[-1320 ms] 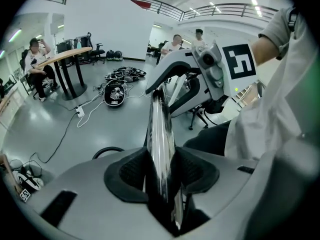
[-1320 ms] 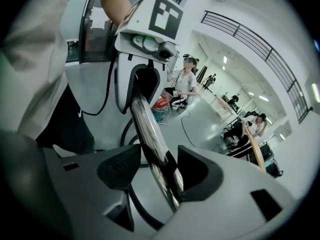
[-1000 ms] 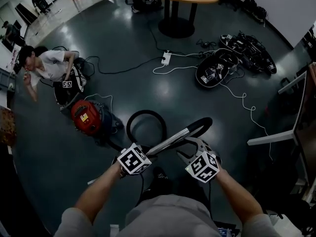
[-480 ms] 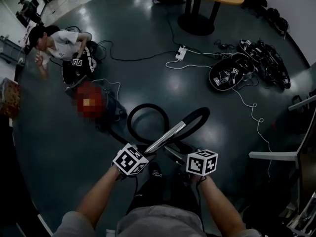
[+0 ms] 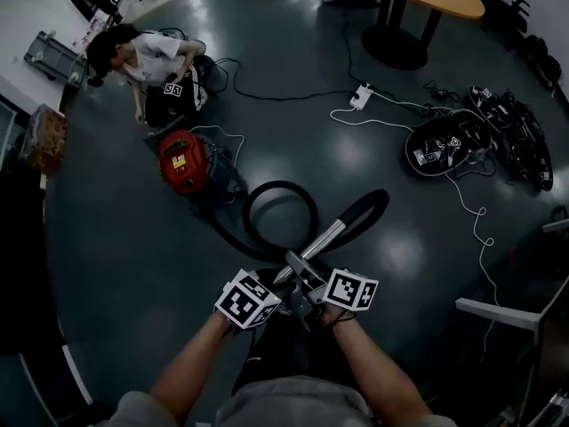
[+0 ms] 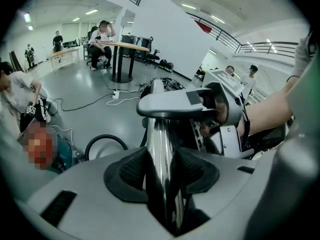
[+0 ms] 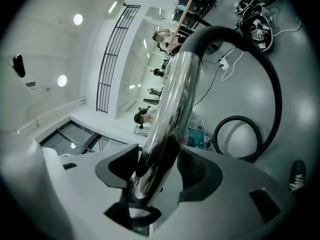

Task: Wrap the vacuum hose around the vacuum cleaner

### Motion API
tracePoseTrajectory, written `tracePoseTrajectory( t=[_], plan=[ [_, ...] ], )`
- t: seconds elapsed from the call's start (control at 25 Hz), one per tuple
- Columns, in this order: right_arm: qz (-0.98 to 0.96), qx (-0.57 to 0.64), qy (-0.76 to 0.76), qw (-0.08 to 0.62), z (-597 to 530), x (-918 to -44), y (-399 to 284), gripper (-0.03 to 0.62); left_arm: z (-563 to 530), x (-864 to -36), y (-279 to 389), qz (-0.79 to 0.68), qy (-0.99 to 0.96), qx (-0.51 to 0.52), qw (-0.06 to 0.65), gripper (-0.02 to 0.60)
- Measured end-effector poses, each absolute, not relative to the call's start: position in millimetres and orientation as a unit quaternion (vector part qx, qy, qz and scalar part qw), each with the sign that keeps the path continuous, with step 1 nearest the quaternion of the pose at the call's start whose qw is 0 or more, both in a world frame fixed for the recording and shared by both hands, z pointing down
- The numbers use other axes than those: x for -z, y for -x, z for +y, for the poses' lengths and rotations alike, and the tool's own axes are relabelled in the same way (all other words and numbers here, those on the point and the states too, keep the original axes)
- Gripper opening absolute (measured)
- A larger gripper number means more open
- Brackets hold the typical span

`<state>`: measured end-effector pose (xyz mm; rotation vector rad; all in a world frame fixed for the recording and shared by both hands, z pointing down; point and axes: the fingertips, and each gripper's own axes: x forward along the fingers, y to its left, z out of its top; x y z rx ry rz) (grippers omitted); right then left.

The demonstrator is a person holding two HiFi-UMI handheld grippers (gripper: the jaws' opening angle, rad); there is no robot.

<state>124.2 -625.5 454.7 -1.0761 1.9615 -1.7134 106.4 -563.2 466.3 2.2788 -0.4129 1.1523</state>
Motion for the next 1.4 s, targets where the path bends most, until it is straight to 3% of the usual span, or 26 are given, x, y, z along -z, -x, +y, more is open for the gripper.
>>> tracePoseTrajectory(
  t=[0.08,0.36,0.56,0.8,1.4],
  plan=[
    [0.687,0.604,0.37,0.16,-623.5,-456.8,-126.1,0.214,-557.1,-466.9,-115.4,-0.166,-0.845,-0.426,0.276,0.173],
    [0.673,0.638,0.341,0.159,-610.5,-457.8,-133.3,0.177,-542.1,-467.2,-128.2,-0.211,-0.833,-0.415,0.297,0.173],
    [0.686,0.639,0.324,0.125,-606.4,-457.2,-134.2,0.172,-535.1,-467.5,-127.6,-0.21,-0.836,-0.441,0.25,0.175],
    [0.71,0.622,0.318,0.087,-605.5,-455.9,-140.1,0.173,-520.9,-462.9,-109.5,-0.21,-0.83,-0.459,0.238,0.266],
    [0.762,0.556,0.33,0.029,-662.8,-460.6,-149.2,0.173,-487.2,-450.7,-42.7,-0.266,-0.79,-0.481,0.271,0.268]
  ],
)
